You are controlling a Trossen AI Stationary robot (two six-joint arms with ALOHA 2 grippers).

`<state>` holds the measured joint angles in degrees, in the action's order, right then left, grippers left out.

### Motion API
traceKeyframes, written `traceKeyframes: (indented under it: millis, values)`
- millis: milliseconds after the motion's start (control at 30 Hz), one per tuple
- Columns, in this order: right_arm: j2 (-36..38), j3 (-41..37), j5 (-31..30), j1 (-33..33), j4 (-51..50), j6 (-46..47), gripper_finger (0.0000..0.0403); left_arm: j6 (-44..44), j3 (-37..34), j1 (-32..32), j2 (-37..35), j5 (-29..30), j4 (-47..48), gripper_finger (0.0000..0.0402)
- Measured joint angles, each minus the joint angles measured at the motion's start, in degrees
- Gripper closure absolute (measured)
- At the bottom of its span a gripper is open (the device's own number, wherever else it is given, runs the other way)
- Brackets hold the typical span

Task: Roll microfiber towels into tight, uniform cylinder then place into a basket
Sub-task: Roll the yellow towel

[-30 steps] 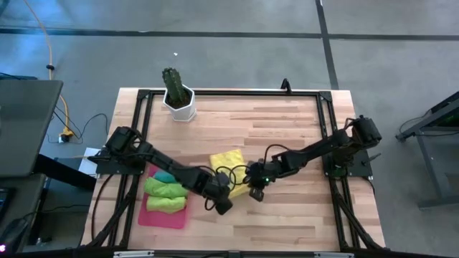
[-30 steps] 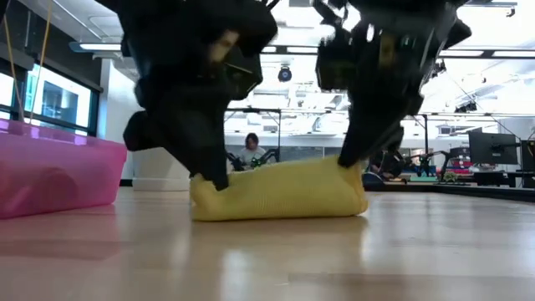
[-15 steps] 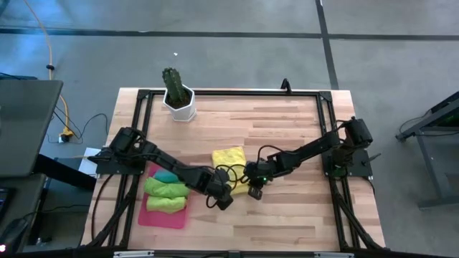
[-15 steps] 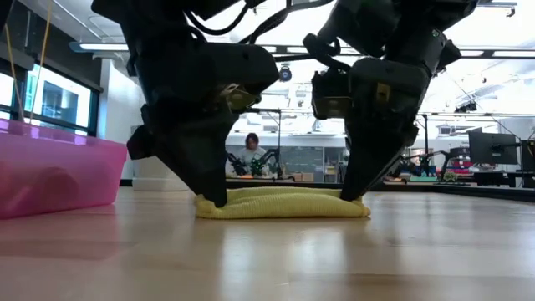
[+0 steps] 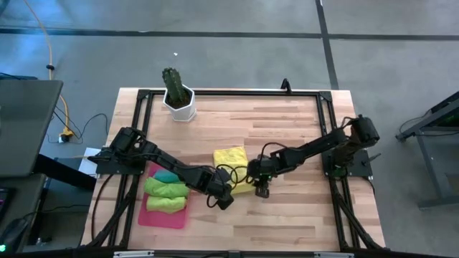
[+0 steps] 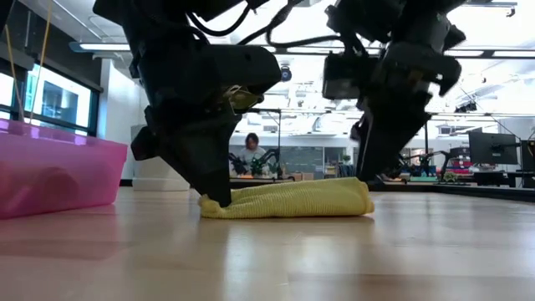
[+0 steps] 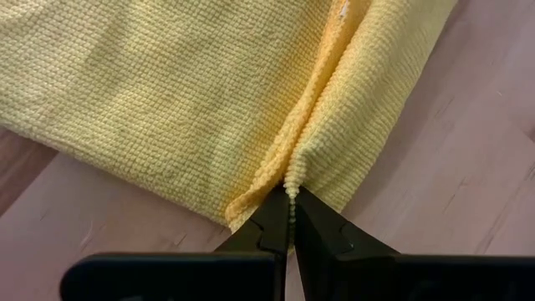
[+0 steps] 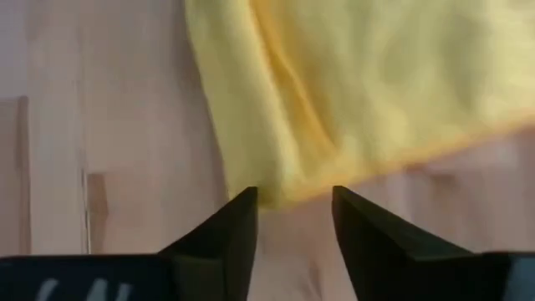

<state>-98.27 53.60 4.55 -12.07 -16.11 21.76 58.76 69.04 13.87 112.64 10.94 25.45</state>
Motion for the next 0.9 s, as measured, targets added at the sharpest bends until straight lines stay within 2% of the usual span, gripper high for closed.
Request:
traceKeyframes:
  millis: [133,300,433,533,700,900]
  values:
    - [4.2,1.0,-0.6,1.3,-6.5,-0.8,0.0243,0.0,0.0,0.0,0.0,0.0,-0.1,0.0399]
    - [6.7,0.9,-5.1,-0.9,-4.3,-9.8,0.0242,-0.4,0.0,-0.1,0.0,0.0,-0.3,0.0399]
    - [4.8,0.9,-10.0,-4.8,0.7,-18.2,0.0242,-0.5,0.0,-0.1,0.1,0.0,-1.0,0.0399]
    - [2.2,0.9,-10.6,-7.1,4.2,-22.5,0.0242,-0.5,0.0,-0.1,0.1,0.0,-1.2,0.0399]
    - [-1.9,0.9,-13.3,-8.8,7.1,-22.4,0.0242,-0.5,-0.1,-0.1,0.1,-0.1,-1.3,0.0399]
    - [-5.3,0.9,-13.8,-8.7,8.4,-21.8,0.0242,-0.5,-0.1,-0.1,0.1,-0.2,-1.5,0.0399]
